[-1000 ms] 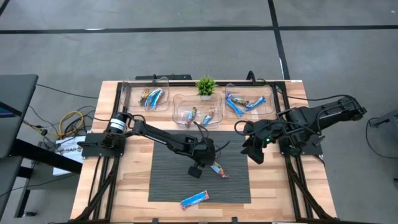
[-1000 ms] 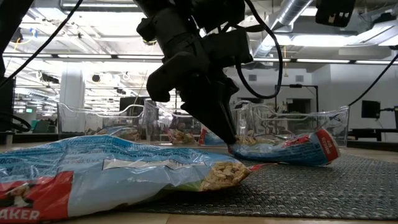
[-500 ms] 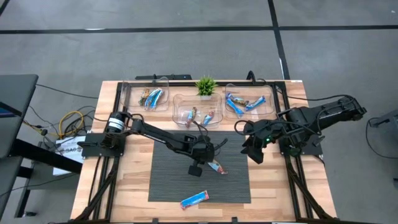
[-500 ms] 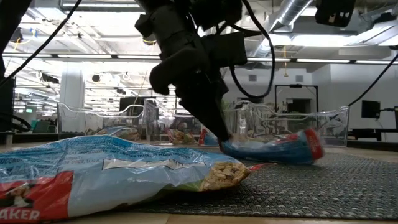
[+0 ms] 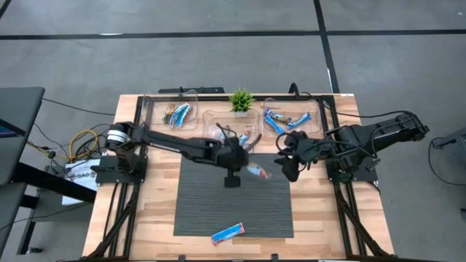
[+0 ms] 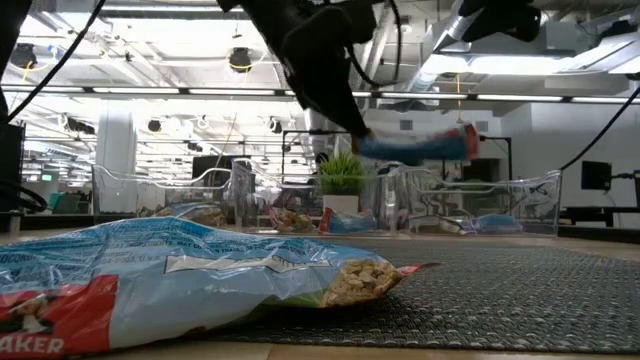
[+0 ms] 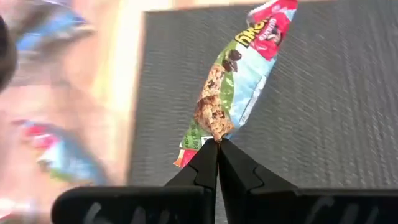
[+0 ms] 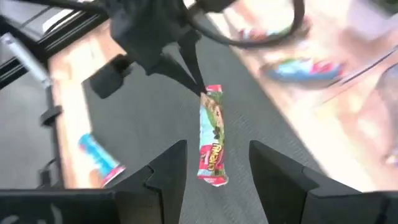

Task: Pick and place Granola Bars by type
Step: Put the red granola bar into the center transparent bin

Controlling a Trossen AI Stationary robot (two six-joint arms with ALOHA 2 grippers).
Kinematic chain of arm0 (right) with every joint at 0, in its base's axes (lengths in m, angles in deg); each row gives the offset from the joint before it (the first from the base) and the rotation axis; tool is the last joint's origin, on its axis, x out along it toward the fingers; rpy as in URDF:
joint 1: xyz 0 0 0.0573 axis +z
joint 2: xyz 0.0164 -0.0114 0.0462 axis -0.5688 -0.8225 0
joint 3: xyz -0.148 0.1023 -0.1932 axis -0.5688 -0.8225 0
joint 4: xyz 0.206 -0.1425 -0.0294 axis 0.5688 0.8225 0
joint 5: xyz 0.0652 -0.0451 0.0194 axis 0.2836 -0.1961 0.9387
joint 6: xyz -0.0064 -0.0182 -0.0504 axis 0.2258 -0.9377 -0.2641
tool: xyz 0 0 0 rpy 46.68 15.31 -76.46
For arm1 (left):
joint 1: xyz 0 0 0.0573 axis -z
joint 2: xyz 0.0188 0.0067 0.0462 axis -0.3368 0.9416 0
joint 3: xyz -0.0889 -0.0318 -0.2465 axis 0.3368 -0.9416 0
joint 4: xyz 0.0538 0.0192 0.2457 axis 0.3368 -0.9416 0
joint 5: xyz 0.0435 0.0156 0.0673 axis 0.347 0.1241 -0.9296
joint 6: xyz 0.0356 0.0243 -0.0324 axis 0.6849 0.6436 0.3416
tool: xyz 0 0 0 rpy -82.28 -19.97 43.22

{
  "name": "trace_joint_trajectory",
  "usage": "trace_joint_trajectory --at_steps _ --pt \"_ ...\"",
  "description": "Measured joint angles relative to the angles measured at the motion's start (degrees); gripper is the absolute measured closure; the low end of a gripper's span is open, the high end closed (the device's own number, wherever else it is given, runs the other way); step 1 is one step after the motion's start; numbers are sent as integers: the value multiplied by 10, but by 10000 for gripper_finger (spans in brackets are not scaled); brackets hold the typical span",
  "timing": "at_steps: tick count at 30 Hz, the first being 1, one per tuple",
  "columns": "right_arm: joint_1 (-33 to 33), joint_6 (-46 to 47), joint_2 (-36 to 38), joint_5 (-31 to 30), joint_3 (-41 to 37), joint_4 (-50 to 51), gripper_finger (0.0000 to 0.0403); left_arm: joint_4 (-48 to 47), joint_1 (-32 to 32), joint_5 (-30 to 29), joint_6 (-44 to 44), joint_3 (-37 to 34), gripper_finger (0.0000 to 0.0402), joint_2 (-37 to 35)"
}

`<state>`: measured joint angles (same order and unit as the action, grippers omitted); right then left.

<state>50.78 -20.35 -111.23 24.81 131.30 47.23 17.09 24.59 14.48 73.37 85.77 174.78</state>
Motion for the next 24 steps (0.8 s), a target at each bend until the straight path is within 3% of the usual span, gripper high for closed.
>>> trace_joint_trajectory --at_steps 6,13,24 --pt "-1 -11 0 -68 0 -3 239 -45 -38 -63 -14 0 401 -55" --pt "-13 23 0 -204 0 -2 239 -113 -96 -136 -44 0 401 -105" --pt "-64 -24 0 -176 0 1 257 -169 -170 -107 -79 0 388 -111"
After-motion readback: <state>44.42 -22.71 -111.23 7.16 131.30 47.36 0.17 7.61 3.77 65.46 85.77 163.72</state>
